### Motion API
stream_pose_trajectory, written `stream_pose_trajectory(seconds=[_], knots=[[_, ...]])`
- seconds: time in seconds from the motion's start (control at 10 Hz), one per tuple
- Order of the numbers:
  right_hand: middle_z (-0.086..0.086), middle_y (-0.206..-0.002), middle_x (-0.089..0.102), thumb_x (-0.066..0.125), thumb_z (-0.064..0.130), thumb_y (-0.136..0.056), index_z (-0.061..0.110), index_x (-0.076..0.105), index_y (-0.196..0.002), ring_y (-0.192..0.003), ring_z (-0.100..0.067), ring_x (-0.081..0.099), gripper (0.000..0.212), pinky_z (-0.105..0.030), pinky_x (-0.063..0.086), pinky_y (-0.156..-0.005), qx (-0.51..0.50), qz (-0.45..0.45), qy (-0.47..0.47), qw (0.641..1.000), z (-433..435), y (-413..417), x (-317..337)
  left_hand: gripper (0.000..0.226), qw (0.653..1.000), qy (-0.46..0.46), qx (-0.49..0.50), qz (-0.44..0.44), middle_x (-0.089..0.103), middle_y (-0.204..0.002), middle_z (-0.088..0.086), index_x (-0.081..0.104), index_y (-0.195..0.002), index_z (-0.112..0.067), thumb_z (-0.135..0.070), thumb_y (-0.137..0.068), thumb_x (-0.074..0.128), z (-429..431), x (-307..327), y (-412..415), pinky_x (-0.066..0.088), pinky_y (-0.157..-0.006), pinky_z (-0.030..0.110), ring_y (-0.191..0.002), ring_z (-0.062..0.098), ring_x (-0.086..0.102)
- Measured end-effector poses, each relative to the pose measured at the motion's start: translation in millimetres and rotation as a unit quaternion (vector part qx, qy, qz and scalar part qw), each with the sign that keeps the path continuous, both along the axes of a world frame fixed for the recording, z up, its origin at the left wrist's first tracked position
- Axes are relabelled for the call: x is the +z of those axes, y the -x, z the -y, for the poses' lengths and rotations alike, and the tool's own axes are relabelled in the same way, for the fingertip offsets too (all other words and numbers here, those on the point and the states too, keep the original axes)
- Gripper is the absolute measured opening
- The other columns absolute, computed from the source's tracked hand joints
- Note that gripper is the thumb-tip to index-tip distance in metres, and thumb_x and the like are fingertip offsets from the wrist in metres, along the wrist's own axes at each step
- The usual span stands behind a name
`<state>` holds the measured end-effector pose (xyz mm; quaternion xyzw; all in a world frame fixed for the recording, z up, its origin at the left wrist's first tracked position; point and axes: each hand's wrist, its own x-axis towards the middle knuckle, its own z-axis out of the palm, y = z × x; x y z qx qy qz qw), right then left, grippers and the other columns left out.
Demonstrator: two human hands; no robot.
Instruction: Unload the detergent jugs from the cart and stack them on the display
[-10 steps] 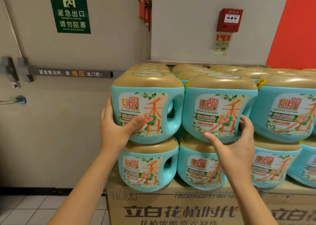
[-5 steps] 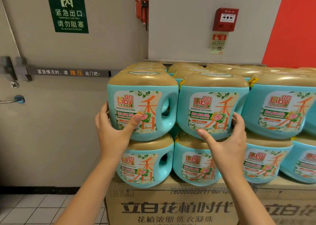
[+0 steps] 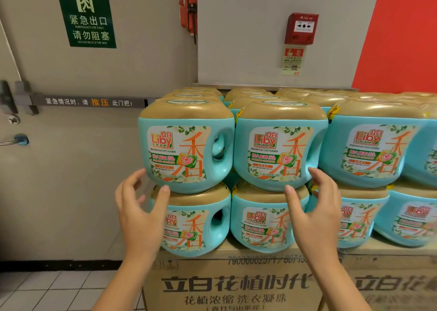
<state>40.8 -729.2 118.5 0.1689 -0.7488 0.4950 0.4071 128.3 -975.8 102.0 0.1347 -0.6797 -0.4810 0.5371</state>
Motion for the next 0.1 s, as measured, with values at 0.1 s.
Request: stream_pose_trajectory(seconds=[0.1], knots=[[0.003, -0.108, 0.057, 0.065, 0.007, -0.087, 0.01, 0.056, -0.119, -0.101, -0.009, 0.052, 0.033, -0.022, 0.043, -0.086, 0.034, 0.01, 0.013, 0.999, -4.4, -10.7, -12.1, 0.034, 0.999, -0.008, -0.038, 0.038, 0.05, -0.12, -0.01, 0.056, -0.113, -0.033, -0.012, -0.088, 0.066, -7.3, -12.2, -11.5, 0.047, -0.08, 0.01, -0.107, -0.01, 0.052]])
